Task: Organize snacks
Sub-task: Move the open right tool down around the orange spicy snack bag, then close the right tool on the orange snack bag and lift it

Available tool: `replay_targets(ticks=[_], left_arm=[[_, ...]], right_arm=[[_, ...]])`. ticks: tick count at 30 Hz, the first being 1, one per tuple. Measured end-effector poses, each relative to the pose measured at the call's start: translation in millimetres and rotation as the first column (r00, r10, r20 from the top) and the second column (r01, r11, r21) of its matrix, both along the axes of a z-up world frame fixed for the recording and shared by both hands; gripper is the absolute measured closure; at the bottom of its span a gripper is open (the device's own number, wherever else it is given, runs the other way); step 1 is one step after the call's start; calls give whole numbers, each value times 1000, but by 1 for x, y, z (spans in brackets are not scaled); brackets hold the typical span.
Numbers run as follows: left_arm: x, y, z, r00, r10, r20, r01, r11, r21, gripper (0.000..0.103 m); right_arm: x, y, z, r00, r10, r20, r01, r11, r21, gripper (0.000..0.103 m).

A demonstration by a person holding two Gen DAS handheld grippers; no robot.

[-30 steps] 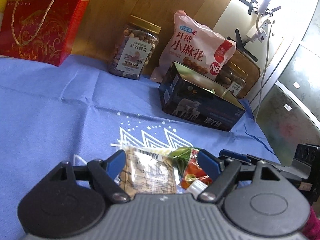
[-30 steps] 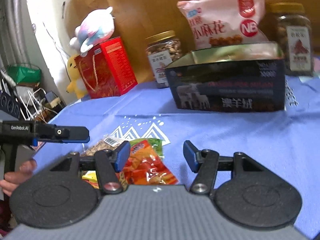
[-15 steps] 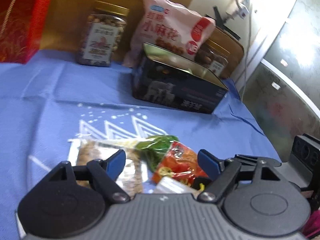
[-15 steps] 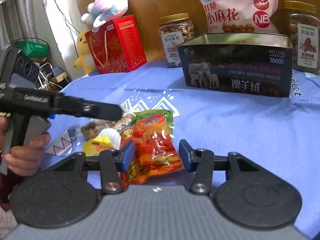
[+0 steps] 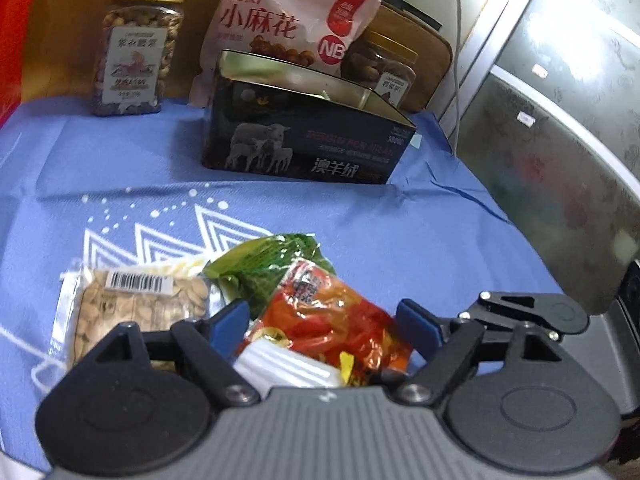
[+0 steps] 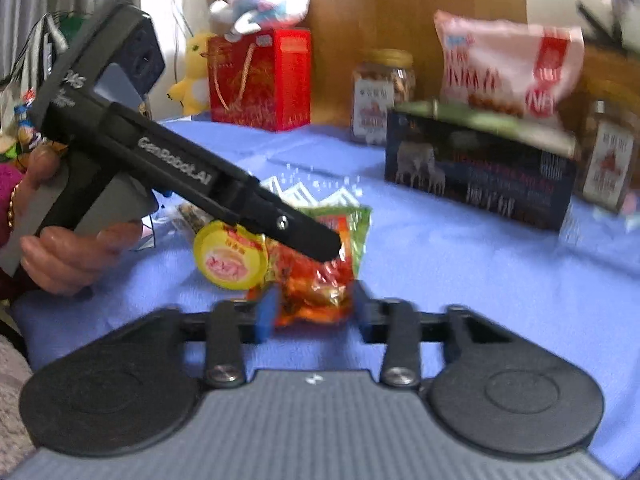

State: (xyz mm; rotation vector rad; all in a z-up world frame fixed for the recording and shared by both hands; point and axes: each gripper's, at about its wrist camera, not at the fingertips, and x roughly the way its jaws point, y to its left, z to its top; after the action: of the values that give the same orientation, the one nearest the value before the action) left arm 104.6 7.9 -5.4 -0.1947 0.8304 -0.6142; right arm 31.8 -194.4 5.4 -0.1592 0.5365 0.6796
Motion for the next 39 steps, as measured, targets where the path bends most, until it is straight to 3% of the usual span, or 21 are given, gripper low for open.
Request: replay_targets(ticks=[3, 7, 11, 13, 20, 22, 25, 26, 32, 39], left_arm=[[-4, 10, 0, 1000, 14, -12, -14, 999, -29, 25], [-9, 17, 3, 1000, 14, -23, -15, 997, -71, 31], [-17, 19, 3, 1000, -15, -21, 12, 993, -119, 31], [-16, 20, 2, 999, -15, -29, 12, 992, -124, 31], [-3, 19, 1, 999, -17, -45, 12, 995, -102, 32], [1, 16, -1, 998, -32, -53, 26, 993, -113, 38], [-1, 8, -3, 998, -43, -38, 39, 994, -103, 41], [-3, 6, -2, 999, -40, -28, 37, 995, -89, 41], [-5, 12, 7, 999, -37, -36, 32, 992, -122, 50], [2, 7, 40, 997, -32, 65, 38, 994, -98, 50]], right_arm=[[0, 2, 3, 998, -22, 66, 23, 1000, -16, 80], [6, 3, 2, 997, -36, 74, 38, 999, -24, 80], [16, -5, 1, 995, -94, 32, 94, 996, 6, 74], [19, -10, 2, 992, -127, 1, 127, 992, 24, 62], [8, -30, 1, 989, -72, -126, 78, 996, 47, 60], [2, -26, -1, 992, -56, -117, 60, 998, 30, 58], [2, -13, -3, 996, -25, -88, 26, 1000, 16, 67], [3, -8, -3, 996, -3, -87, 5, 1000, 23, 77], [5, 8, 1, 998, 56, -40, -55, 998, 17, 77], [19, 2, 20, 999, 53, 12, -54, 998, 38, 78]])
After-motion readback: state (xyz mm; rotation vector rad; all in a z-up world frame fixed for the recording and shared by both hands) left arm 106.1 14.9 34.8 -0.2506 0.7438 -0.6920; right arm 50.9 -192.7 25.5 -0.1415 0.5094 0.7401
